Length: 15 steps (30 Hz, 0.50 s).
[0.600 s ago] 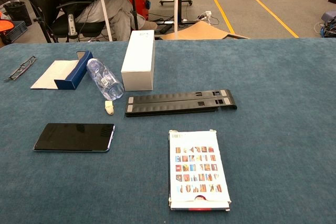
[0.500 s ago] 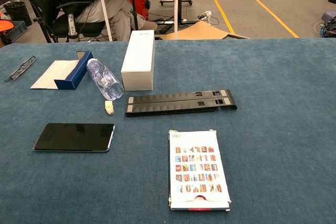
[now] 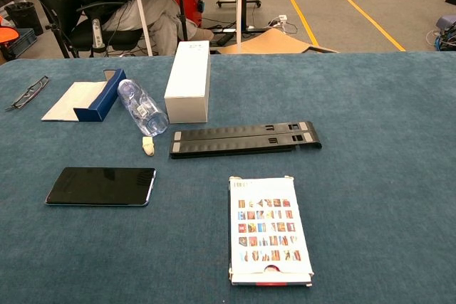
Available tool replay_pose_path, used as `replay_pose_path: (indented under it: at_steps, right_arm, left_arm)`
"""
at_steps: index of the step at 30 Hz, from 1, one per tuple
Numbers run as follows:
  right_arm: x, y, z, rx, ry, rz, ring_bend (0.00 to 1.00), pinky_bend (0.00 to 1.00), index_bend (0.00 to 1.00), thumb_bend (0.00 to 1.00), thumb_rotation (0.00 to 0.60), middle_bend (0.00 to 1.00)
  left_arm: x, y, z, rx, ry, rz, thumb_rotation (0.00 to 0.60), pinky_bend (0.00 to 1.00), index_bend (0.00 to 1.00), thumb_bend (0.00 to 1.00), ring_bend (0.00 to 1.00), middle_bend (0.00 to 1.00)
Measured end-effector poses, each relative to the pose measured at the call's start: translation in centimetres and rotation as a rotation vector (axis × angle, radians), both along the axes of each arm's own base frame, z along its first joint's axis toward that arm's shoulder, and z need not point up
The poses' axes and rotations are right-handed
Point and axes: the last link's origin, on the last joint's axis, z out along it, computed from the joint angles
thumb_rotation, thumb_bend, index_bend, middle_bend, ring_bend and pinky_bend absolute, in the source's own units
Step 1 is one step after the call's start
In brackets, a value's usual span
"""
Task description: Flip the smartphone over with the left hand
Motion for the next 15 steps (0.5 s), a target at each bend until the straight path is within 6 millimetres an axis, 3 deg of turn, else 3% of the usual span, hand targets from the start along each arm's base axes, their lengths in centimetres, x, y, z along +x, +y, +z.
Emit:
replay_pose_path:
  at_steps: [7,15]
  right_arm:
    - [-0.1,-0.2,-0.1,0.021,-0.023,-0.009,0.0,0.0,0.0,0.0,0.6,0.0]
    - [-0.3,-0.2,0.0,0.033,-0.044,-0.018,0.0,0.0,0.0,0.0,0.6,0.0]
  left_arm:
    - [2.1,1.5,-7.1,-0.155,-0.013,-0.013,0.6,0.0,0.0,0.23,0.0,0.0]
    - [3.6,3.3,-12.2,-0.214,0.008,-0.04,0.6,0.0,0.0,0.27,0.0,0.0]
